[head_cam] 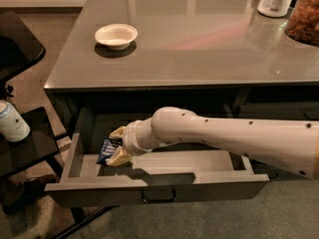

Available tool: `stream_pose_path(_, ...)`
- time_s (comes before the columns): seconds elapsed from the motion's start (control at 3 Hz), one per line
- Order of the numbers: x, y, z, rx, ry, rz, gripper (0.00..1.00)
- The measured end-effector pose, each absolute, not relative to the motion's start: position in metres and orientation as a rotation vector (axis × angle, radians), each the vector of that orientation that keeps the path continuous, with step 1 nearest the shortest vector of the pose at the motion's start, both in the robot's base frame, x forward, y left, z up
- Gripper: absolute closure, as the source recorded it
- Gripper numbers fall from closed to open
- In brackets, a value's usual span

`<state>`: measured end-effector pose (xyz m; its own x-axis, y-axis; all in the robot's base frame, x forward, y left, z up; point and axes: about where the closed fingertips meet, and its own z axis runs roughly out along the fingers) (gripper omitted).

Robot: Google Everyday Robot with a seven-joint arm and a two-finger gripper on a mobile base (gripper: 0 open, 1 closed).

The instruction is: Pick rxbar blueberry from top drawer and place on counter

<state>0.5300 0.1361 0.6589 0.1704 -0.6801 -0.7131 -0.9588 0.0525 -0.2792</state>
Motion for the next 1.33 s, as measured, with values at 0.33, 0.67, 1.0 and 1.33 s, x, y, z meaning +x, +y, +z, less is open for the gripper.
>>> stream_pose_path(0.33, 0.525, 0.126, 0.698, -1.730, 1.512, 0.405, 1.00)
stream_pose_path(0.67, 0.524, 0.118, 0.733, -1.751, 1.458, 0.353, 1.00)
stream_pose_path(1.0, 0.536, 0.126, 0.771, -1.767, 1.415, 0.305, 1.00)
stream_pose_path(1.33, 0.553, 0.142, 0.811, -1.759, 1.385, 0.265, 1.00)
